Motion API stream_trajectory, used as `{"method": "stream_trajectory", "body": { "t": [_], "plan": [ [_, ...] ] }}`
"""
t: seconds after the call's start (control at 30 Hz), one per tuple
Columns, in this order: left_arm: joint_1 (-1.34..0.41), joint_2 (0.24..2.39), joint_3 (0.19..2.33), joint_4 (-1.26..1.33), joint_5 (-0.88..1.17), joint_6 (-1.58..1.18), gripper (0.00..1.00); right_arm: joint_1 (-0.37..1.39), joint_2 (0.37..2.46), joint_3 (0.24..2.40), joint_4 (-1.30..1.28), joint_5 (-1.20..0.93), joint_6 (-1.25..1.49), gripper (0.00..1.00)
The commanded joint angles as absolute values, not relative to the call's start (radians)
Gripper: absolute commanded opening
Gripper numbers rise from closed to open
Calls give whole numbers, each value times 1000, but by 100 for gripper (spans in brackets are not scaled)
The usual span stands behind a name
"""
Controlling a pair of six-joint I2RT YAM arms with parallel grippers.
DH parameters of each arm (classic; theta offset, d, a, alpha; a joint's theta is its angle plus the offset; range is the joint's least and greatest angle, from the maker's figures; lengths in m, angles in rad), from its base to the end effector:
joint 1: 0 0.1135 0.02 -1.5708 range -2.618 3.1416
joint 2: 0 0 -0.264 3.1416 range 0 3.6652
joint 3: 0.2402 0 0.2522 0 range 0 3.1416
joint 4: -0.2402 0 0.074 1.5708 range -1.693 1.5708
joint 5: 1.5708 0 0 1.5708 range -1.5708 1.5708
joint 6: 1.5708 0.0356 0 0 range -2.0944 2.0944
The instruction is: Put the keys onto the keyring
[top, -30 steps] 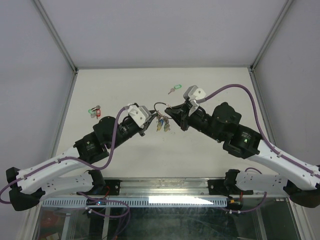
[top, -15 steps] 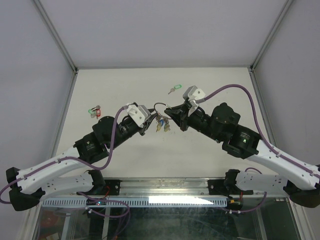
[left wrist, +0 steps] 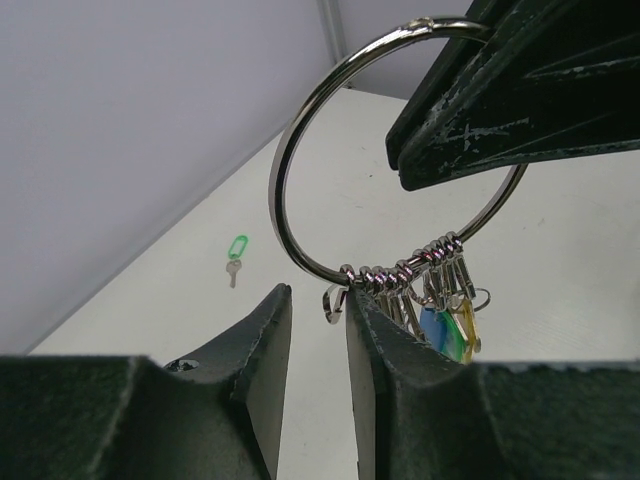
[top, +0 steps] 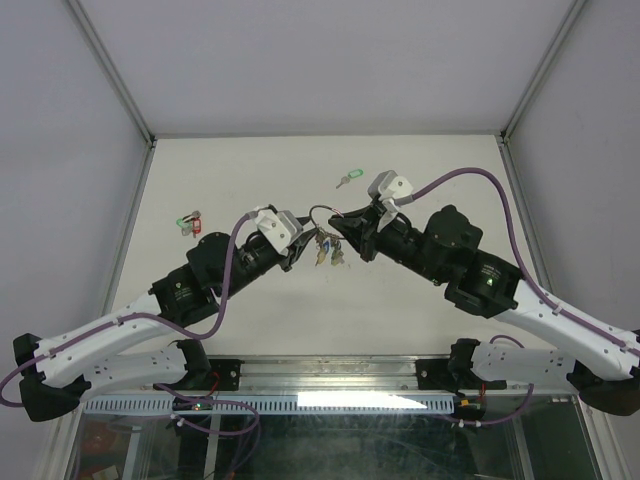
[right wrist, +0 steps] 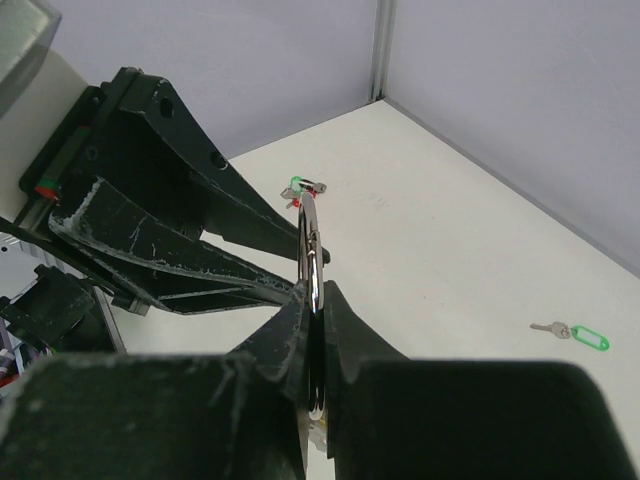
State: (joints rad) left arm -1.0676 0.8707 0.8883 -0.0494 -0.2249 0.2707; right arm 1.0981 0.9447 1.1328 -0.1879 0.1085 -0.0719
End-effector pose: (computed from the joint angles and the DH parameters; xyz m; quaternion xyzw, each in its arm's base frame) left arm 0.1046 -0.1735 0.3762 0.3815 0.6082 -0.1940 0.6685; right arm 0.0964 0.1800 0.4322 -0.3579 0.6098 0.3132 0.6340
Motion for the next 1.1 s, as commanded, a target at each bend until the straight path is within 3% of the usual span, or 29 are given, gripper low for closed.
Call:
{"method": "stream_trajectory", "body": {
  "t": [0.0, 0.27, 0.43, 0.53, 1.07],
  "plan": [
    [-1075, 871, 880, 21, -178, 246, 28, 1098, 915, 1147, -83, 110, -55, 0],
    [-1076, 869, 873, 21, -176, 241, 29, 1098, 910, 1147, -78, 114, -54, 0],
    [-1075, 871, 870, 22, -178, 239, 18, 1097, 907, 1147, -71, 113, -51, 0],
    [-1075, 873, 869, 25, -178, 239, 17, 1097, 906, 1147, -65, 112, -49, 0],
    [-1075, 885, 857, 90, -143, 205, 24, 1098, 917, 1146, -51, 105, -44, 0]
  ]
}}
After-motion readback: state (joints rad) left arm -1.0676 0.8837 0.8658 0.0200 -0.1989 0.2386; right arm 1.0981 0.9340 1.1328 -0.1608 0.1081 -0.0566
